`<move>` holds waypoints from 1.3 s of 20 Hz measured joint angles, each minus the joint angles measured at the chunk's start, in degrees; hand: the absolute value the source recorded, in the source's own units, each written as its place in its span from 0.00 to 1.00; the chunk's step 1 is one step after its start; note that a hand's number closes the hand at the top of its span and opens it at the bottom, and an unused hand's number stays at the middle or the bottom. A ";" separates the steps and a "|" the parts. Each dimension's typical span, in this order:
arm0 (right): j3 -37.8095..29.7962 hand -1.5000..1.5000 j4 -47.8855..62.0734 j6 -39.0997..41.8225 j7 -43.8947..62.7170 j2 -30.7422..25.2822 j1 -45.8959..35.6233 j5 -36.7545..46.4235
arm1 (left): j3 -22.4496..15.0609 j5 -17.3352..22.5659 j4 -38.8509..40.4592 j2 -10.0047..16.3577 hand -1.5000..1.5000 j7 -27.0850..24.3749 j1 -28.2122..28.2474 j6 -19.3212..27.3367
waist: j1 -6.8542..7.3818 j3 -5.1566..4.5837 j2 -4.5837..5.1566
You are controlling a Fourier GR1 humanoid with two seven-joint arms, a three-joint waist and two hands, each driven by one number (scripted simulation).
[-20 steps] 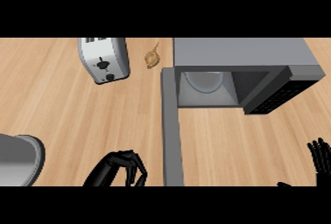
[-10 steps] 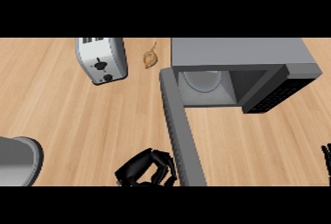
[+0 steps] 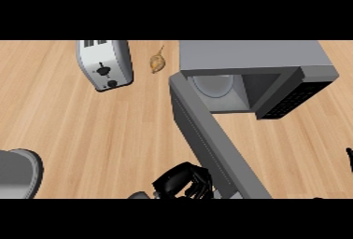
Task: Pick up the milk, place it into the microwave and close the microwave
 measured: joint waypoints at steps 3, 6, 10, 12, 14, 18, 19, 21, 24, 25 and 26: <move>1.06 0.00 -2.84 1.01 0.94 -0.34 -0.12 -0.62 | -4.06 5.22 2.22 0.47 1.00 -1.73 -3.00 5.29 | -0.94 -0.06 0.17; 1.91 0.00 -5.26 1.35 1.63 -0.34 -0.13 -1.11 | -7.98 9.85 3.00 0.74 0.00 -2.82 -5.67 10.27 | -1.96 -0.08 0.31; 2.73 0.00 -8.51 2.21 3.16 -0.97 -0.14 -2.20 | -12.38 15.55 3.12 0.74 0.00 -2.17 -9.02 16.04 | -3.33 -0.13 0.50; 3.14 0.00 -9.92 2.51 3.58 -1.15 0.16 -2.60 | -13.48 17.90 3.37 0.65 1.00 -1.81 -11.06 18.39 | -4.31 -0.16 0.61; 3.66 0.00 -11.14 2.96 4.32 -1.28 -0.05 -3.11 | -14.29 19.81 4.00 0.91 1.00 -1.32 -13.11 20.67 | -5.18 -0.15 0.79; 4.89 0.00 -13.54 3.76 5.74 -1.86 -0.57 -3.62 | -14.67 23.47 5.09 1.37 1.00 0.14 -17.48 24.12 | -7.15 -0.16 1.16; 5.09 0.00 -13.99 3.86 6.27 -2.08 -1.05 -3.78 | -14.65 24.14 5.45 1.41 1.00 0.15 -18.67 24.88 | -7.44 -0.17 1.29; 5.64 0.00 -14.81 4.44 6.96 -2.54 -1.39 -4.02 | -14.45 25.35 5.22 0.91 1.00 -0.54 -21.03 26.33 | -8.49 -0.21 1.43; 6.39 0.00 -16.17 5.00 8.11 -3.28 -2.39 -4.26 | -13.94 26.86 5.45 0.48 1.00 -1.74 -24.65 28.20 | -9.90 -0.25 1.73; 6.52 0.00 -16.47 5.27 8.44 -3.61 -2.67 -4.40 | -13.75 27.48 5.66 0.44 1.00 -1.80 -25.81 28.74 | -10.43 -0.24 1.85; 6.70 0.00 -16.89 5.40 8.65 -3.79 -2.97 -4.46 | -13.47 28.08 6.05 0.41 1.00 -1.93 -26.99 29.17 | -10.92 -0.22 1.97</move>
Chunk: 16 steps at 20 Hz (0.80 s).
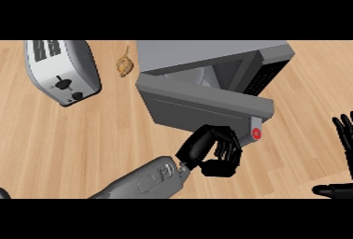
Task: Pick up the milk, place it into the microwave and close the microwave
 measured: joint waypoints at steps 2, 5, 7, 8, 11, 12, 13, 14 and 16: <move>-0.01 0.00 -0.63 0.36 0.54 -0.61 -0.64 -0.46 | 0.63 1.30 0.72 0.00 1.00 0.06 -2.38 0.83 | -0.99 0.05 0.21; -0.05 0.00 -1.48 0.75 1.25 -1.17 -2.02 -1.28 | 1.48 2.99 2.37 0.06 1.00 0.27 -5.60 1.89 | -2.33 0.12 0.65; -0.04 0.00 -1.92 1.19 1.68 -1.59 -2.83 -1.84 | 1.91 3.99 3.56 0.21 1.00 0.47 -7.42 2.66 | -3.27 0.20 0.97; -0.03 0.00 -2.16 1.39 1.97 -1.79 -3.24 -2.14 | 2.21 4.64 4.06 0.27 1.00 0.54 -8.20 2.99 | -3.66 0.20 1.12; 0.13 0.00 -2.71 2.39 2.92 -2.45 -4.50 -3.19 | 2.95 6.13 5.86 0.41 1.00 0.74 -10.53 3.95 | -4.78 0.27 1.61; 0.28 0.00 -2.89 2.80 3.21 -2.64 -4.72 -3.51 | 3.21 6.64 6.50 0.45 1.00 0.71 -11.17 4.19 | -5.11 0.29 1.75; 0.45 0.00 -3.17 3.15 3.56 -2.79 -5.06 -3.84 | 3.51 7.16 7.16 0.52 1.00 0.91 -11.94 4.40 | -5.46 0.30 1.86; 0.61 0.00 -3.38 3.43 3.91 -2.98 -5.53 -4.08 | 3.68 7.60 7.77 0.57 1.00 1.04 -12.63 4.63 | -5.74 0.32 2.02; 0.85 0.00 -3.86 4.02 4.58 -3.39 -6.39 -4.65 | 4.03 8.55 8.87 0.73 1.00 1.15 -13.76 5.13 | -6.31 0.33 2.24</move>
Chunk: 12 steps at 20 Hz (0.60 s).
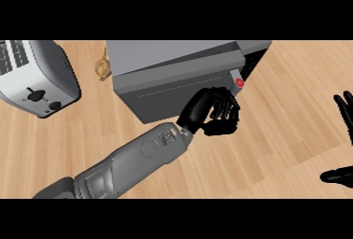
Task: Pick up the milk, place it into the microwave and close the microwave
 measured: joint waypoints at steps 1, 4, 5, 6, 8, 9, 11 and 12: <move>-0.01 0.00 -0.25 0.27 0.39 -0.33 -0.38 -0.34 | 0.24 0.51 0.61 0.16 1.00 0.25 -0.57 0.28 | -0.37 0.00 0.04; 0.11 0.00 -0.73 1.19 1.38 -1.20 -1.63 -1.22 | 0.88 1.77 2.33 0.56 1.00 0.62 -2.31 0.87 | -1.13 0.03 0.37; 0.33 0.00 -0.92 1.58 1.75 -1.39 -1.96 -1.49 | 1.02 2.23 2.66 0.61 1.00 0.56 -2.60 1.03 | -1.26 0.02 0.43; 0.58 0.00 -1.18 2.02 2.13 -1.57 -2.36 -1.78 | 1.04 2.69 2.57 0.70 1.00 0.46 -2.57 1.29 | -1.37 0.03 0.44; 1.18 0.00 -1.72 3.00 2.94 -1.88 -3.03 -2.44 | 0.87 3.36 2.23 1.00 1.00 0.05 -2.38 1.94 | -1.70 0.06 0.45; 1.51 0.00 -1.97 3.50 3.39 -2.04 -3.29 -2.78 | 0.86 3.75 2.09 1.09 1.00 -0.05 -2.31 2.31 | -1.84 0.08 0.46; 2.14 0.00 -2.51 4.37 4.32 -2.37 -3.97 -3.40 | 0.72 4.35 1.85 1.20 1.00 -0.33 -2.27 2.84 | -2.02 0.11 0.53; 2.54 0.00 -2.76 4.78 4.82 -2.48 -4.18 -3.64 | 0.73 4.70 1.86 1.24 1.00 -0.42 -2.30 3.13 | -2.13 0.10 0.55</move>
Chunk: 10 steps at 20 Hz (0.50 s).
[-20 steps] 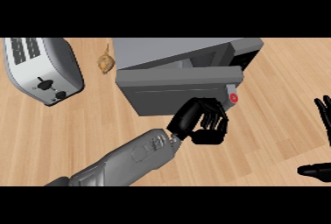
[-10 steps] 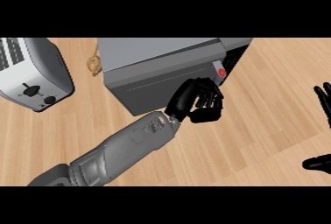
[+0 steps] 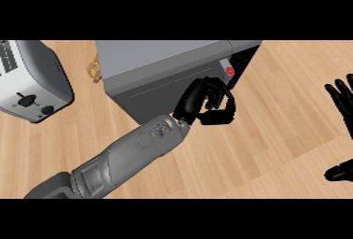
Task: Pick up the milk, place it into the microwave and close the microwave
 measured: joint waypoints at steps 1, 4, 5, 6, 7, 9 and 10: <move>0.36 0.00 -0.17 0.42 0.48 -0.14 -0.21 -0.26 | -0.09 0.26 -0.10 0.10 1.00 -0.17 0.03 0.34 | -0.11 0.02 0.02; 1.25 1.00 -1.24 1.48 1.71 -1.03 -1.07 -0.45 | -0.25 1.11 -0.24 0.30 1.00 -0.52 0.16 1.29 | -0.52 0.01 -0.04; 1.67 1.00 -1.77 1.96 2.05 -1.46 -1.36 -0.30 | -0.31 1.41 -0.11 0.19 1.00 -0.43 0.08 1.53 | -0.58 0.02 -0.09; 2.18 1.00 -2.49 2.63 2.40 -1.99 -1.79 -0.13 | -0.28 1.74 0.03 0.14 1.00 -0.51 -0.03 1.59 | -0.59 0.00 -0.08; 2.83 1.00 -3.45 3.24 2.70 -2.46 -2.24 0.21 | -0.40 1.96 0.21 0.03 1.00 -0.52 -0.13 1.71 | -0.64 0.00 -0.12; 4.22 1.00 -5.44 4.51 3.41 -3.26 -3.24 0.59 | -0.64 2.21 0.75 -0.37 1.00 -0.62 -0.99 1.57 | -0.66 0.03 -0.11; 4.88 1.00 -6.51 5.01 3.76 -3.56 -3.63 0.71 | -0.71 2.38 1.09 -0.30 1.00 -0.62 -1.27 1.58 | -0.84 0.04 -0.15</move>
